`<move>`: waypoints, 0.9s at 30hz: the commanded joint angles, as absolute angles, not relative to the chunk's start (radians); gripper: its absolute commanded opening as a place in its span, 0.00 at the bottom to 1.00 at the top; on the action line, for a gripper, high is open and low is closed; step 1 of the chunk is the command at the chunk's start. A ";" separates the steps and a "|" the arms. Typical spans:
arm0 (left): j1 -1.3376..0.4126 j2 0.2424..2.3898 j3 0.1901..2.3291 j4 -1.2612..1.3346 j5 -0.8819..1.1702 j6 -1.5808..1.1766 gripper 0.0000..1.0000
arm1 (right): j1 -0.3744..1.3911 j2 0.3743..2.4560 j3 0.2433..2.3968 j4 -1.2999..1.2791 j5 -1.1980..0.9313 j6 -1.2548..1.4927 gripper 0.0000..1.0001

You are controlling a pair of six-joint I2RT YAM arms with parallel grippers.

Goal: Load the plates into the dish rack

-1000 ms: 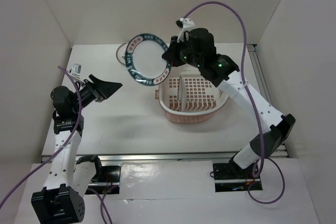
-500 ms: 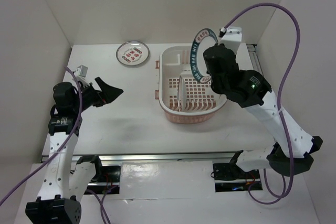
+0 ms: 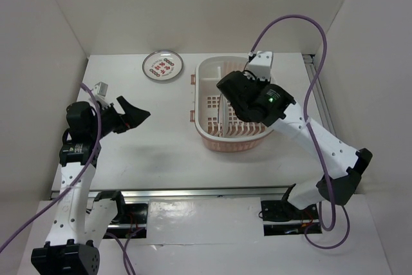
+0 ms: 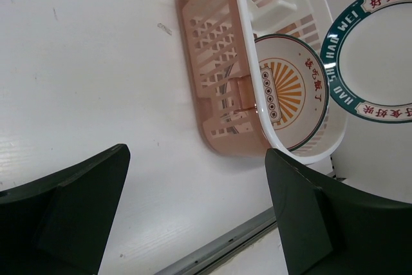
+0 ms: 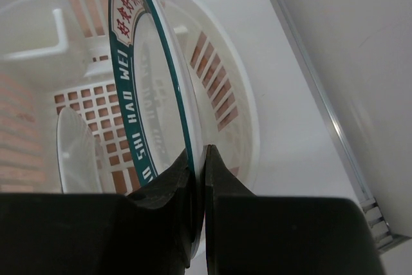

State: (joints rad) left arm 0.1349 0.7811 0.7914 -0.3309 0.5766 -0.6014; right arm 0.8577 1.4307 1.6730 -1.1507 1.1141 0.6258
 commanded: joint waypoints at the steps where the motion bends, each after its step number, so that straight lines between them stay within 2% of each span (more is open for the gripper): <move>1: 0.132 0.765 0.802 -0.314 0.572 -0.578 1.00 | 0.899 1.414 1.645 -1.170 1.167 0.729 0.00; 14: 0.141 0.765 0.802 -0.314 0.581 -0.587 1.00 | 0.933 1.424 1.563 -1.210 1.158 0.815 0.00; 27: 0.141 0.765 0.802 -0.314 0.591 -0.588 1.00 | 0.904 1.465 1.496 -1.124 1.137 0.802 0.00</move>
State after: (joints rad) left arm 0.1360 0.7811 0.7914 -0.3370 0.5743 -0.6018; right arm 0.9142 1.4750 1.5089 -1.1862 1.0912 0.7776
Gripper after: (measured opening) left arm 1.001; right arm 0.114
